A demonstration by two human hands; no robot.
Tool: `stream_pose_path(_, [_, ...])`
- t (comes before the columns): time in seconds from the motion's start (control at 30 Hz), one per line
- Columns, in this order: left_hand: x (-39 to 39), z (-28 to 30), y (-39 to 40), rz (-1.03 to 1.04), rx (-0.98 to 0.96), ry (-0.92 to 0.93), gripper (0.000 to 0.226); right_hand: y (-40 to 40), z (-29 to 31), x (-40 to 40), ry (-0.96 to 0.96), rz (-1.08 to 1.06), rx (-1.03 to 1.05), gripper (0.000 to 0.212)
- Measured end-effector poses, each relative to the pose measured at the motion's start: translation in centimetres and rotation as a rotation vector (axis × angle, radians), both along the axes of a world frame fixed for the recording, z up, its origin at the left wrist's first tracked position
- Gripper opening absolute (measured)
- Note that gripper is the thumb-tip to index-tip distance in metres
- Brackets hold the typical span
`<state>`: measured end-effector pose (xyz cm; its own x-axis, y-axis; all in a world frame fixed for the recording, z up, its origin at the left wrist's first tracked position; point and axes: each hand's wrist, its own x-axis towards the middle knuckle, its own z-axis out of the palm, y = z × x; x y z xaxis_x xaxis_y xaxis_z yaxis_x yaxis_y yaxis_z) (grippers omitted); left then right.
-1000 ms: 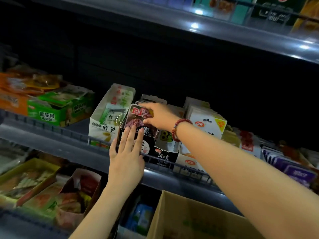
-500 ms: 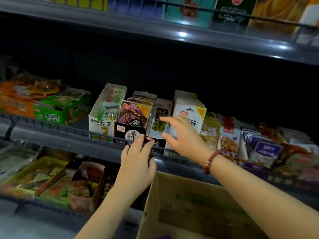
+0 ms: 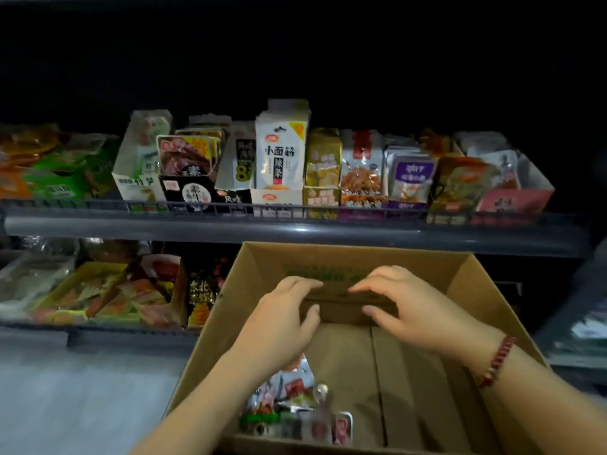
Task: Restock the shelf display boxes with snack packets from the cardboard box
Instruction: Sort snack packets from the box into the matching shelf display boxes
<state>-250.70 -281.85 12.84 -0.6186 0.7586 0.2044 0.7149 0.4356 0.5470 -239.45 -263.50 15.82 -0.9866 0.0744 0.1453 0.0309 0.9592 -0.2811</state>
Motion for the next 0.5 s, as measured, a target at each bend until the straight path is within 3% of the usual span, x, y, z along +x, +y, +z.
stream_pose_path(0.17, [1.1,-1.5,1.6,-0.004,-0.208,-0.158,0.033,4.0,-1.5,5.6,-0.07,-0.151,0.1,0.034])
stream_pose_path(0.33, [-1.7,-4.1,3.6,0.059,-0.42,-0.497,0.019,7.3,-3.7,9.4,-0.158,-0.289,0.169,0.033])
stream_pose_path(0.43, [-3.3,-6.5,4.2,-0.053,-0.573,-0.642,0.024,8.4,-4.5,10.5,-0.161,-0.33,0.156,0.031])
stream_pose_path(0.5, [-3.6,-8.1,4.7,-0.185,-0.734,-0.636,0.033,8.9,-4.9,11.0,-0.165,-0.357,0.156,0.031])
